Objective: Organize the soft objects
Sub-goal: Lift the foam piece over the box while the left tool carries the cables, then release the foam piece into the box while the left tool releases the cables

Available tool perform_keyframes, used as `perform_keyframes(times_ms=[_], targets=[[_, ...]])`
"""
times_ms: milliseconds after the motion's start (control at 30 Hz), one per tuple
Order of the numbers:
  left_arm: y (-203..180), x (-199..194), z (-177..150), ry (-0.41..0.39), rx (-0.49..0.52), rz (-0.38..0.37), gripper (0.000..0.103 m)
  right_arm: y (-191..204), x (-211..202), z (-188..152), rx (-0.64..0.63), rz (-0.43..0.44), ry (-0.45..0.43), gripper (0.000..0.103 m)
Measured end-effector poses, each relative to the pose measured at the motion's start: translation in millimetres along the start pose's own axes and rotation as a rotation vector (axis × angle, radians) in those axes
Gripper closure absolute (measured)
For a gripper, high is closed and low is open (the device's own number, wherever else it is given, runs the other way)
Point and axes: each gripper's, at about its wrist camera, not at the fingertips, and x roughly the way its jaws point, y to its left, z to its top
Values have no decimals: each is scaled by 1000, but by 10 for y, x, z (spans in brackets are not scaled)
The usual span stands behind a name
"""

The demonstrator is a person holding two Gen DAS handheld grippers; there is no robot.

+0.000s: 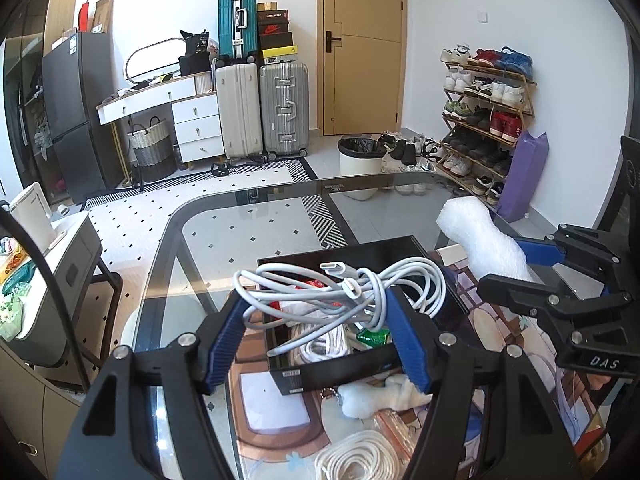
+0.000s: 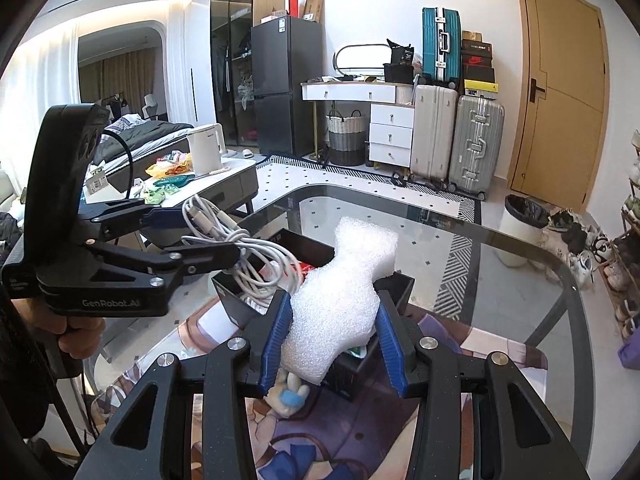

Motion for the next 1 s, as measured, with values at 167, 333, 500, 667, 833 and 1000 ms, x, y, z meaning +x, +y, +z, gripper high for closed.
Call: perform_keyframes(times_ms=[167, 333, 500, 667, 833, 1000], targets=[[21, 110, 25, 10, -5, 5, 35, -29, 79, 3, 7, 8, -4, 60], [33, 228, 21, 22, -7, 12, 35, -53, 198, 36, 11, 15, -4, 60], [44, 337, 19, 35, -14, 14, 35, -87, 321, 50, 11, 21, 7, 60], [31, 441, 18, 47, -10, 21, 35, -132, 410, 37, 15, 24, 18, 60], [17, 528, 7, 60, -4, 23, 35, -202, 503, 28, 22, 23, 28, 60], [-3, 603, 6, 70, 5, 25, 35, -242, 603, 34, 20, 25, 37, 60]])
